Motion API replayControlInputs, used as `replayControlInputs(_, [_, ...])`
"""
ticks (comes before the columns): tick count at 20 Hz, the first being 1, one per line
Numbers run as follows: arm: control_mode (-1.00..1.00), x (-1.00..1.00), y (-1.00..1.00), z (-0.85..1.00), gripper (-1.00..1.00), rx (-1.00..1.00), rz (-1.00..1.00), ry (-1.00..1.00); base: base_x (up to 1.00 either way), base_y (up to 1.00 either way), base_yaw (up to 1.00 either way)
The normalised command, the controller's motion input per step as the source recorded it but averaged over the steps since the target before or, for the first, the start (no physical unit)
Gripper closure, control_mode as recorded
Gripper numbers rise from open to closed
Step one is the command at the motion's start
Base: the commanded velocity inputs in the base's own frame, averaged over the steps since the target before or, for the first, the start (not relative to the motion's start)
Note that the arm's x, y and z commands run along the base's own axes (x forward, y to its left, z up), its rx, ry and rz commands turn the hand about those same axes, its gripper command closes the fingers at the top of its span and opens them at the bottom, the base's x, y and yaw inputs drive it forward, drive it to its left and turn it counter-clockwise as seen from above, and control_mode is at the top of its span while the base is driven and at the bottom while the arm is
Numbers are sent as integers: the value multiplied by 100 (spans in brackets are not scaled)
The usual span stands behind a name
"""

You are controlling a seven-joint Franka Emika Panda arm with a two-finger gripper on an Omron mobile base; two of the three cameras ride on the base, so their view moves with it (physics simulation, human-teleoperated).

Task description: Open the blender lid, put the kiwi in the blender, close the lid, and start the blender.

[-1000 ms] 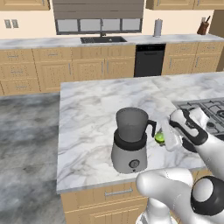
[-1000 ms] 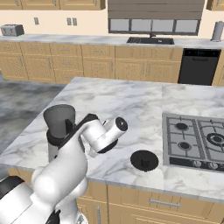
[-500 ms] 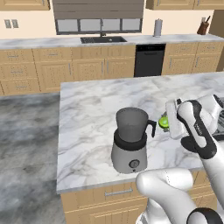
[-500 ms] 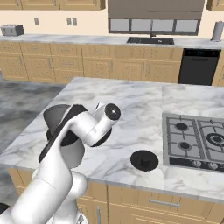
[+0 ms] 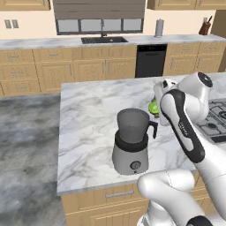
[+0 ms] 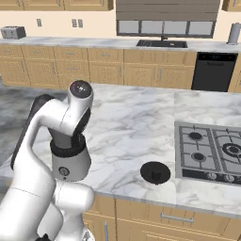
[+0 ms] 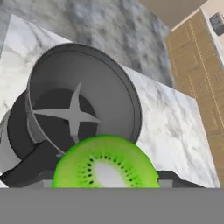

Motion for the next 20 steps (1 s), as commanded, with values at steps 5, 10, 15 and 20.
replayControlInputs(5, [-100,24,97,16,100,-27,-2,27,0,0,0])
replayControlInputs(10, [-100,47,45,-42,100,-20,0,34,0,0,0])
replayControlInputs(15, [-100,32,-13,-64,100,-3,0,13,0,0,0])
replayControlInputs(20, [-100,1,-20,-75,100,0,0,0,0,0,0])
